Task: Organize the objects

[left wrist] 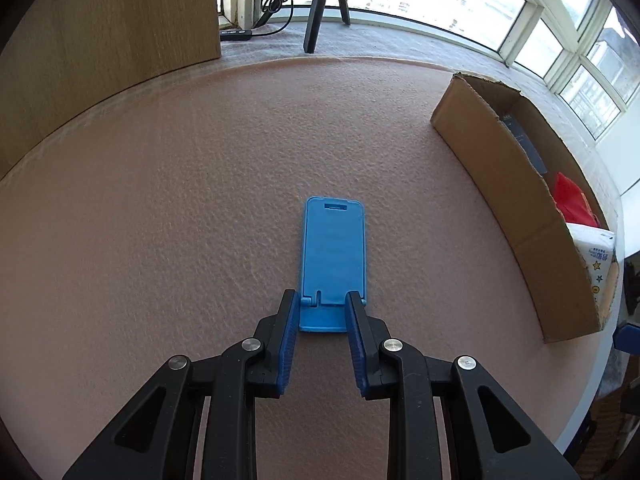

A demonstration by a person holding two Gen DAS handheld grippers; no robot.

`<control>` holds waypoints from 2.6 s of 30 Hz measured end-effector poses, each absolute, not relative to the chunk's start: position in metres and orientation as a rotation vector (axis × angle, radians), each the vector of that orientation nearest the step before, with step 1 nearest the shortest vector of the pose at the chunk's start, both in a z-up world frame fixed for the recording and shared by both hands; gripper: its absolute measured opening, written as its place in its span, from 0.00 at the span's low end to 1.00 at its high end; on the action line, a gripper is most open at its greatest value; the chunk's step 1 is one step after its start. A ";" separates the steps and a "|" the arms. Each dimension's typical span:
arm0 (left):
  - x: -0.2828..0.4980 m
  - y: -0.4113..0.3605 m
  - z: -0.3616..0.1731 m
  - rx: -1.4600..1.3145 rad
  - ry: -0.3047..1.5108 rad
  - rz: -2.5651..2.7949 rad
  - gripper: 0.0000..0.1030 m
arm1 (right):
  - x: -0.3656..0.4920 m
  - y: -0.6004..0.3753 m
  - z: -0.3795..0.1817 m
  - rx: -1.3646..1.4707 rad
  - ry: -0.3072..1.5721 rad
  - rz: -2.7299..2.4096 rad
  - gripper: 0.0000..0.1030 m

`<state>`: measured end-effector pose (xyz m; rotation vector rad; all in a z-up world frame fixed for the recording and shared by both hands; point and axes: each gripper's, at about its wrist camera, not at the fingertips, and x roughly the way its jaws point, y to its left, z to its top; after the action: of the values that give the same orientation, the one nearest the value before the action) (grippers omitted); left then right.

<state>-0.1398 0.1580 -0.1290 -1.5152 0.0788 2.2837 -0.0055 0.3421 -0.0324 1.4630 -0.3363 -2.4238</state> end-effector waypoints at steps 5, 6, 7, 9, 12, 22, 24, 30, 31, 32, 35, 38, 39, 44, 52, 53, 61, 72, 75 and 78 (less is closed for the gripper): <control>-0.097 0.147 -0.130 -1.525 0.019 2.284 0.25 | -0.009 0.334 -0.037 1.460 -0.345 -2.401 0.43; -0.089 0.144 -0.130 -1.531 -0.003 2.282 0.24 | -0.009 0.331 -0.039 1.459 -0.340 -2.396 0.43; -0.082 0.140 -0.130 -1.536 -0.033 2.284 0.24 | -0.009 0.328 -0.040 1.459 -0.335 -2.390 0.43; -0.069 0.135 -0.130 -1.545 -0.085 2.285 0.24 | -0.010 0.322 -0.043 1.460 -0.329 -2.376 0.43; -0.054 0.136 -0.129 -1.542 -0.127 2.226 0.25 | -0.013 0.313 -0.051 1.480 -0.329 -2.342 0.43; -0.026 0.135 -0.118 -1.480 -0.171 2.175 0.34 | -0.020 0.301 -0.080 1.569 -0.359 -2.253 0.43; -0.025 0.130 -0.115 -1.475 -0.166 2.180 0.34 | -0.022 0.299 -0.084 1.580 -0.357 -2.242 0.43; -0.028 0.132 -0.120 -1.495 -0.124 2.145 0.34 | -0.033 0.289 -0.097 1.623 -0.359 -2.188 0.43; -0.030 0.133 -0.122 -1.500 -0.130 2.140 0.34 | -0.035 0.286 -0.100 1.634 -0.358 -2.179 0.43; -0.031 0.133 -0.123 -1.504 -0.138 2.143 0.34 | -0.037 0.284 -0.103 1.643 -0.362 -2.164 0.43; -0.034 0.135 -0.126 -1.501 -0.160 2.139 0.34 | -0.042 0.282 -0.113 1.679 -0.388 -2.132 0.43; -0.037 0.137 -0.127 -1.499 -0.168 2.129 0.34 | -0.045 0.282 -0.120 1.698 -0.396 -2.126 0.41; -0.037 0.138 -0.127 -1.498 -0.172 2.124 0.34 | -0.046 0.281 -0.121 1.701 -0.398 -2.123 0.39; -0.037 0.139 -0.128 -1.493 -0.190 2.106 0.33 | -0.049 0.276 -0.128 1.717 -0.382 -2.107 0.30; -0.037 0.139 -0.124 -1.482 -0.202 2.110 0.32 | -0.053 0.270 -0.129 1.708 -0.359 -2.120 0.21; -0.037 0.138 -0.122 -1.476 -0.209 2.112 0.32 | -0.054 0.268 -0.129 1.706 -0.359 -2.123 0.21; -0.037 0.138 -0.108 -1.433 -0.207 2.138 0.32 | -0.055 0.271 -0.115 1.664 -0.346 -2.157 0.21; -0.041 0.151 -0.075 -1.346 -0.201 2.166 0.32 | -0.056 0.286 -0.083 1.574 -0.381 -2.217 0.21; -0.042 0.156 -0.068 -1.326 -0.192 2.173 0.32 | -0.054 0.294 -0.078 1.559 -0.405 -2.228 0.21; -0.044 0.164 -0.059 -1.298 -0.178 2.176 0.32 | -0.053 0.299 -0.069 1.535 -0.421 -2.248 0.21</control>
<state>-0.0444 0.1637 -0.0590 -1.2984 -0.1777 2.1762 -0.0533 0.2994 -0.0693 1.5349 -0.4209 -2.2479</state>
